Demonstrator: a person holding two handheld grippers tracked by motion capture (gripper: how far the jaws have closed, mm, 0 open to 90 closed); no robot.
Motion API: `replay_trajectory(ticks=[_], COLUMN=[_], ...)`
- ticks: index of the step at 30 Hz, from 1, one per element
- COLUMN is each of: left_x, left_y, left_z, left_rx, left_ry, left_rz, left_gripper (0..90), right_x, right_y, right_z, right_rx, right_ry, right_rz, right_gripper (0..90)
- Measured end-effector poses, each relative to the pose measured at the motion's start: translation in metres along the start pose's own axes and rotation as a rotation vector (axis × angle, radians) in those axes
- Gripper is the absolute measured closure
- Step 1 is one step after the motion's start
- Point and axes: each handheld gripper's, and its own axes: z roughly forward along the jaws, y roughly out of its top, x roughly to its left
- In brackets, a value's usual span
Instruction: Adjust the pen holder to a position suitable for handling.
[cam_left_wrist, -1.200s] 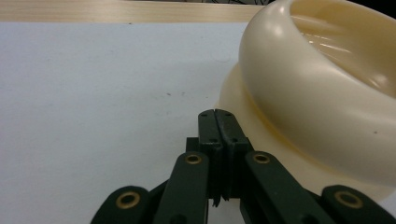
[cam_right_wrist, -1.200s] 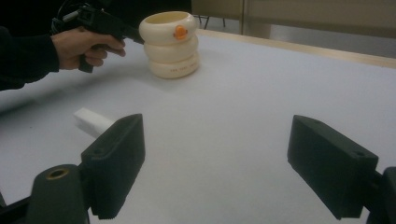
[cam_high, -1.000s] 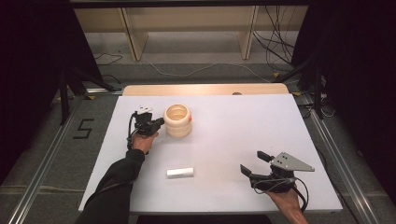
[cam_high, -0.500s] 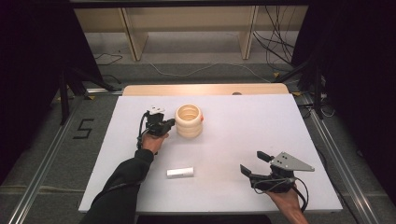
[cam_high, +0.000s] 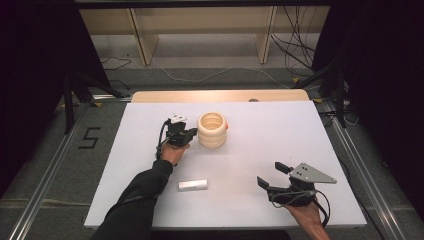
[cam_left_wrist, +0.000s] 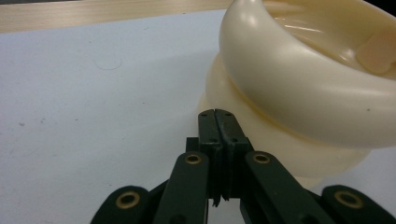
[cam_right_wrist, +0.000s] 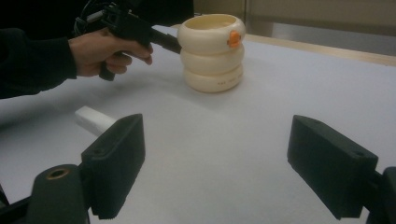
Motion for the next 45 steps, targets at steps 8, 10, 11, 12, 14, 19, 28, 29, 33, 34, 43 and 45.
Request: replay_trajectory(ticks=[8, 10, 11, 12, 14, 19, 28, 29, 33, 34, 43, 45], left_x=[0.001, 0.003, 0.004, 0.005, 0.006, 0.006, -0.001, -0.002, -0.007, -0.009, -0.018, -0.020], left_y=[0.000, 0.002, 0.003, 0.003, 0.005, 0.011, 0.018, 0.018, 0.019, 0.019, 0.017, 0.016], left_z=[-0.002, -0.006, -0.008, -0.010, -0.016, -0.035, -0.056, -0.058, -0.065, -0.066, -0.082, -0.084], left_rx=[0.005, 0.011, 0.015, 0.021, 0.033, 0.059, 0.101, 0.105, 0.115, 0.119, 0.134, 0.131], left_ry=[0.002, 0.001, 0.000, -0.005, -0.013, -0.039, -0.110, -0.118, -0.138, -0.143, -0.164, -0.167], left_rz=[-0.011, -0.016, -0.018, -0.021, -0.014, 0.025, 0.060, 0.068, 0.092, 0.098, 0.148, 0.150], left_gripper=[88.5, 82.3, 82.3, 80.2, 74.8, 61.7, 37.1, 35.2, 29.4, 28.5, 23.7, 22.9], right_x=[0.000, 0.000, 0.000, -0.001, -0.001, -0.001, -0.001, -0.001, -0.003, -0.003, -0.004, -0.003], right_y=[0.000, 0.001, 0.001, 0.001, 0.001, 0.001, 0.001, 0.001, 0.000, 0.000, -0.001, -0.001], right_z=[0.000, -0.001, -0.001, -0.002, -0.002, -0.002, -0.003, -0.003, -0.003, -0.003, -0.003, -0.004], right_rx=[-0.003, -0.006, -0.006, -0.008, -0.010, -0.010, -0.012, -0.012, -0.014, -0.012, -0.016, -0.014], right_ry=[0.000, -0.001, -0.001, 0.000, -0.001, 0.000, -0.005, -0.004, -0.004, -0.004, 0.002, 0.001], right_rz=[0.001, 0.002, 0.002, 0.000, 0.004, 0.003, 0.005, 0.007, 0.014, 0.014, 0.021, 0.016], right_gripper=[19.8, 19.8, 19.8, 19.8, 19.8, 19.8, 19.8, 19.8, 19.8, 19.8, 19.8, 19.8])
